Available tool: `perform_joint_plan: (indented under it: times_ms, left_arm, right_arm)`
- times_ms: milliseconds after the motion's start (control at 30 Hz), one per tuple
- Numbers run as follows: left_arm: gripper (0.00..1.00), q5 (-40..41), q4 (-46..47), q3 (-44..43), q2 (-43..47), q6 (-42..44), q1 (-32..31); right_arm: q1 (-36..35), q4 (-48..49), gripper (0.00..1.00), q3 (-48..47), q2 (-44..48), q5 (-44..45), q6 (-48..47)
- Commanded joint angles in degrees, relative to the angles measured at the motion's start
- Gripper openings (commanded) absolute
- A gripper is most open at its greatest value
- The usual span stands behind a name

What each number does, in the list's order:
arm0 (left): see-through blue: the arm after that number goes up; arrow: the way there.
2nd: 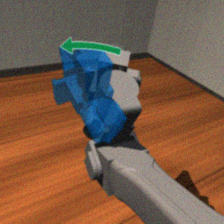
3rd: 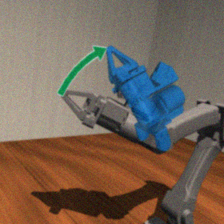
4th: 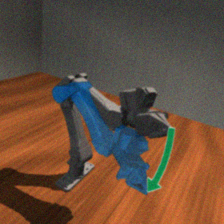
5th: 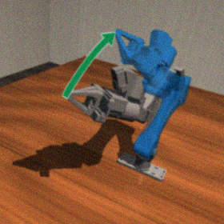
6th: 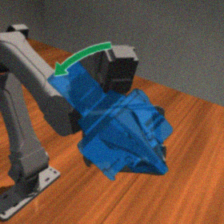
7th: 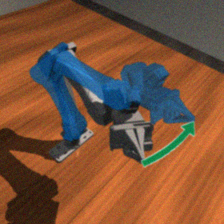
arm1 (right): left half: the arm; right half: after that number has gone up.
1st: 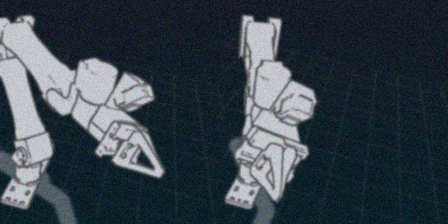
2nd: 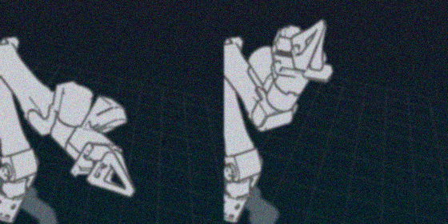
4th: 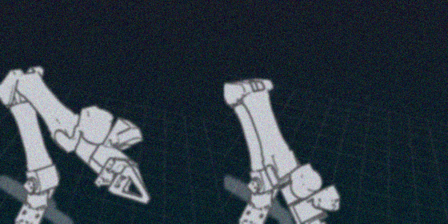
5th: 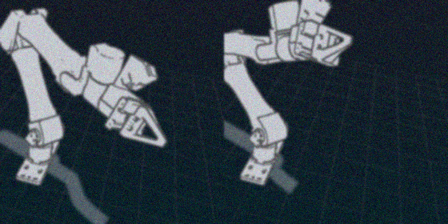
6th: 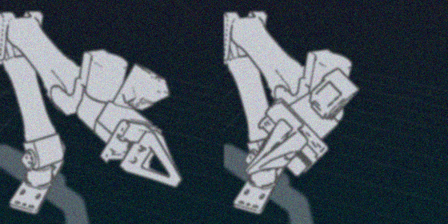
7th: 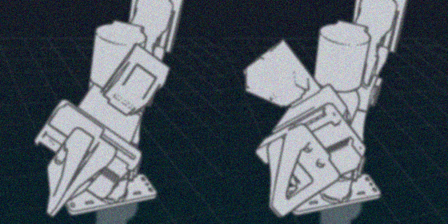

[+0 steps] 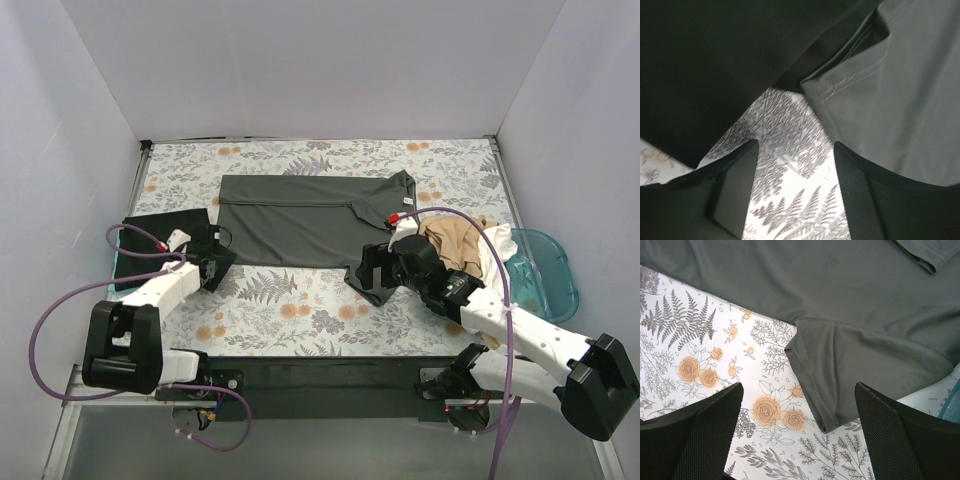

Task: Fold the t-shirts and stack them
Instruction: Fold the tshirt

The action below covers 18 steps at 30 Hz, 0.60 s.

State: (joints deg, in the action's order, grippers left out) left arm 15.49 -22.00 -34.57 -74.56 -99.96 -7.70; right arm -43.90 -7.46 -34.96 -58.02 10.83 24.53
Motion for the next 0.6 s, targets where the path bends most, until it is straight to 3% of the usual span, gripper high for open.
perform_joint_plan:
  times_ms: [0, 400, 533, 567]
  left_arm:
    - [0.54, 2.79, 2.92, -2.08, -2.42, -1.46, 0.94]
    - [0.37, 4.11, 2.84, -7.53, -11.04, -1.64, 1.73]
    - [0.17, 4.03, 2.58, -8.24, -10.95, -1.02, 1.73]
    - [0.04, 4.03, 2.49, -8.24, -10.69, -0.94, 1.73]
  right_arm:
    - [-0.22, 2.63, 0.98, 0.07, 1.94, 2.26, 0.51]
    - [-0.22, 2.63, 0.98, -0.63, 0.72, 4.29, -0.45]
    - [-0.22, 2.63, 0.98, -0.99, 0.10, 3.85, -0.98]
    - [-0.22, 2.63, 0.98, -0.99, -0.07, 3.67, -1.41]
